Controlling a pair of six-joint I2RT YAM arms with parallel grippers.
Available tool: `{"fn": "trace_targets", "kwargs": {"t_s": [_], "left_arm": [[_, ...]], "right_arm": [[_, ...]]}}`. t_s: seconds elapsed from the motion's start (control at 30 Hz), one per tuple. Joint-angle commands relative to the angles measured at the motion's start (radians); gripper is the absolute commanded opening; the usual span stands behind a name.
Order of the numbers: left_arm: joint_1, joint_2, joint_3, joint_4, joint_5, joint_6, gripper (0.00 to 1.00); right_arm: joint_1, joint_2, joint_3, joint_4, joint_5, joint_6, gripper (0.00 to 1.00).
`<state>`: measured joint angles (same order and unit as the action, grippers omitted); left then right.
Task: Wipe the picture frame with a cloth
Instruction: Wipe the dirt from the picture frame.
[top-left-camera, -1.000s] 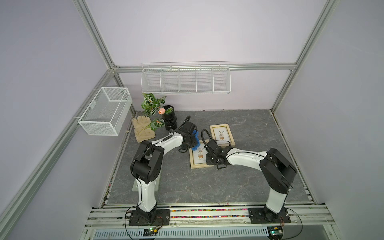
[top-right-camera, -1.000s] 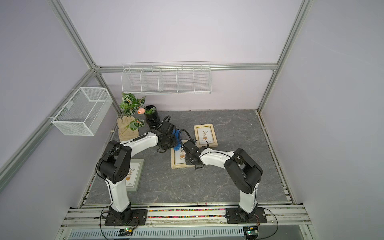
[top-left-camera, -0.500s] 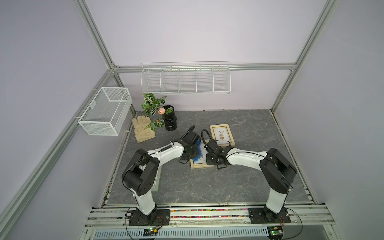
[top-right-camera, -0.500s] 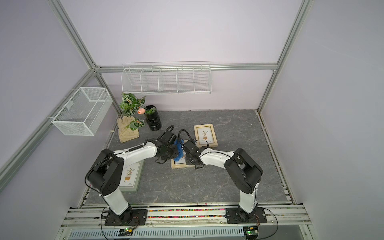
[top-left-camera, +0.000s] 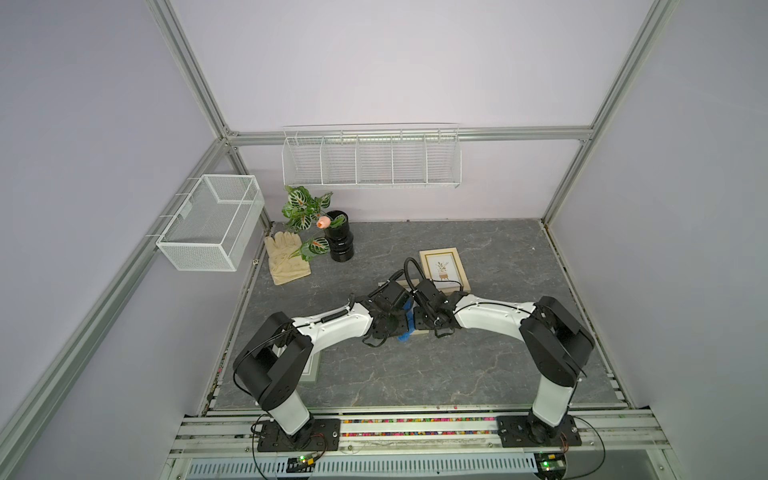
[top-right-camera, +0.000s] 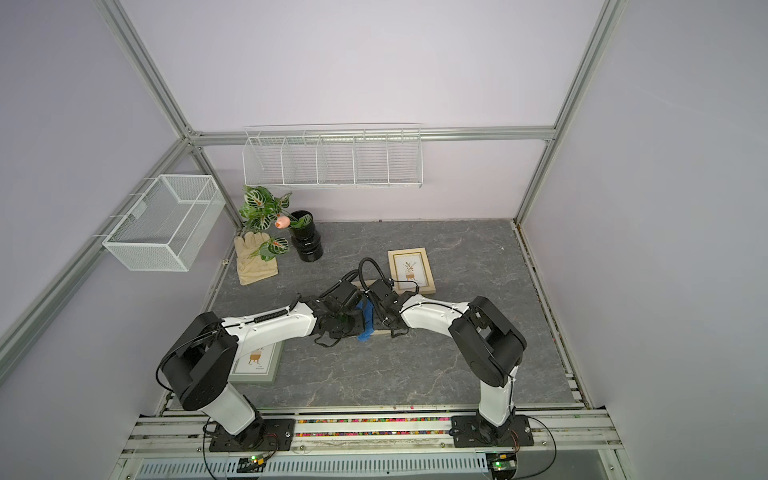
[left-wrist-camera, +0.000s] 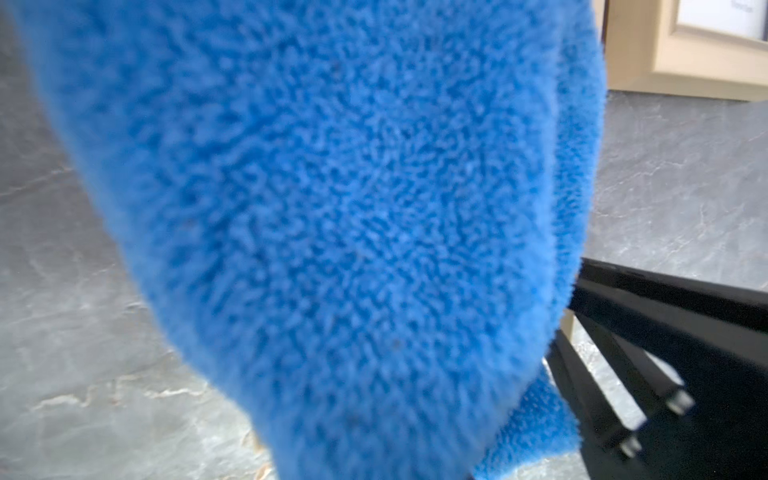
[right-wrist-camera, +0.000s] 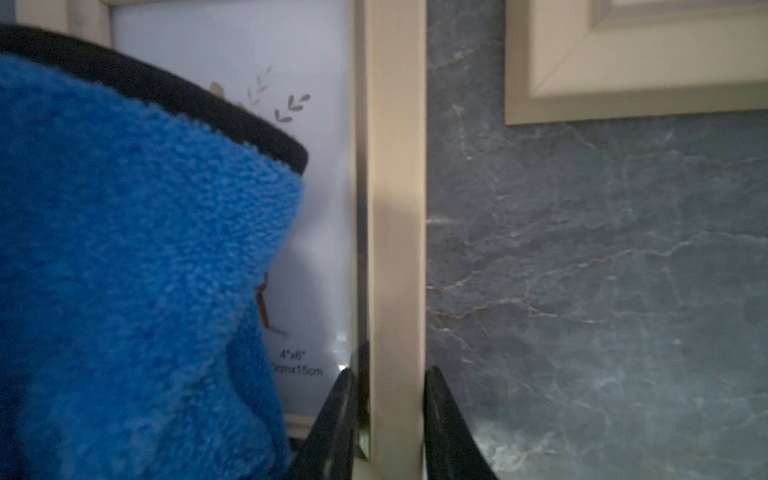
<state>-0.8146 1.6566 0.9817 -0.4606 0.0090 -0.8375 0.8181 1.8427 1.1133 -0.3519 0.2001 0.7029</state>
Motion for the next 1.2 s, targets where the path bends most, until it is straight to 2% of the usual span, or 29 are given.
{"fn": "trace_targets", "kwargs": {"t_s": [0.0, 0.1, 0.2, 0.4, 0.53, 0.8, 1.17], "left_arm": [[0.047, -0.018, -0.06, -0.08, -0.01, -0.008, 0.0], [0.101, -0.094, -0.116, -0.116, -0.04, 0.014, 0.0], [0.108, -0.11, -0.134, -0.106, -0.029, 0.019, 0.0], [0.027, -0.026, -0.091, -0.009, 0.029, -0.029, 0.0], [0.025, 0.001, -0.102, -0.001, 0.036, -0.041, 0.0], [0.144, -0.156, -0.241, -0.056, -0.02, 0.026, 0.0], [0.17, -0.337, -0.286, 0.108, -0.016, 0.094, 0.0]], "right_arm": [[-0.003, 0.03, -0.043, -0.123, 0.022, 0.013, 0.26], [-0.004, 0.033, -0.047, -0.118, 0.02, 0.014, 0.26], [-0.004, 0.04, -0.042, -0.113, 0.014, 0.016, 0.26], [-0.004, 0.037, -0.033, -0.123, 0.018, 0.014, 0.26], [-0.004, 0.033, -0.036, -0.128, 0.022, 0.013, 0.26], [-0.01, 0.045, -0.034, -0.112, 0.0, 0.015, 0.26], [-0.043, 0.105, 0.04, -0.102, -0.063, 0.005, 0.26]]}}
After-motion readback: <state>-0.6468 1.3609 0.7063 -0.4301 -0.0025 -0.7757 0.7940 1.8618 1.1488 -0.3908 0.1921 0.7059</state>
